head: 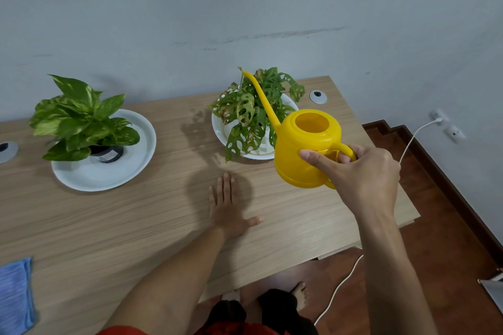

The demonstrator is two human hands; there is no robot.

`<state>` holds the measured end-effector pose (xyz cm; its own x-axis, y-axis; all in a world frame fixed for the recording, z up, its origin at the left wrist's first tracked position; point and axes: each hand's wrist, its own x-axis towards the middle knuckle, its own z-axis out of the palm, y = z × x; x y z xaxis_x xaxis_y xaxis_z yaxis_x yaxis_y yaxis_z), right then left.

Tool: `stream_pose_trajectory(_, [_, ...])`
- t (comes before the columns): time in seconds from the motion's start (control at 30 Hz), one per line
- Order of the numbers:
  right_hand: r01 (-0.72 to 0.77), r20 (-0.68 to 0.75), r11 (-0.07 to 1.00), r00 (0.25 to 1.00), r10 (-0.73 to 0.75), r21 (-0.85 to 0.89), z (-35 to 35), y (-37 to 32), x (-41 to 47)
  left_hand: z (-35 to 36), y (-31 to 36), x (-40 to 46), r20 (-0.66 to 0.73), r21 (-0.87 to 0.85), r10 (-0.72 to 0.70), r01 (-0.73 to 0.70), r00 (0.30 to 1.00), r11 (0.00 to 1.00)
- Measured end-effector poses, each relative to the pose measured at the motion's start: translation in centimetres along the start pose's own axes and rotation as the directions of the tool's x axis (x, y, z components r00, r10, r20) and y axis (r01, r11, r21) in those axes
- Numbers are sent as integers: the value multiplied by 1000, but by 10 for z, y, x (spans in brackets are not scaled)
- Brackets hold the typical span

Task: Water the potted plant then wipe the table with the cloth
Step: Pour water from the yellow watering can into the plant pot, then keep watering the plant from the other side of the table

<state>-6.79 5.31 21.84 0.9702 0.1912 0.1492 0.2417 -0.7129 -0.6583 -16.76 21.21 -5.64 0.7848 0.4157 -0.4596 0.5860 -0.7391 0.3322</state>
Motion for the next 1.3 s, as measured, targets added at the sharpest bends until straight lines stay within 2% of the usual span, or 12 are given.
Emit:
stream_pose_trajectory(0.53, [-37, -56, 998, 998, 34, -53, -9, 21, 1, 1, 0, 7, 34, 32, -30, 29, 999, 999])
stream_pose_trajectory(0.8, [-7, -82, 1000, 997, 7, -1, -4, 22, -6, 1, -5, 10, 53, 12, -19, 19, 998, 1000])
stream_pose_trajectory(0.9, [45, -56, 997, 998, -42, 58, 5, 17, -11, -5, -15, 6, 13, -71, 31, -30, 999, 997])
stream_pose_trajectory(1.0, [86, -37, 990, 996, -82, 112, 13, 11, -16, -8, -29, -4, -106, -88, 97, -106, 990, 990])
stream_pose_trajectory(1.13, [107, 54, 978, 992, -118, 180, 34, -12, -24, -14, -61, -26, -220, -62, -4, -10, 975, 998])
stream_pose_trajectory(1.3, [144, 166, 964, 969, -183, 225, 66, -47, -42, -20, -122, -55, -255, -62, -170, 160, 952, 985])
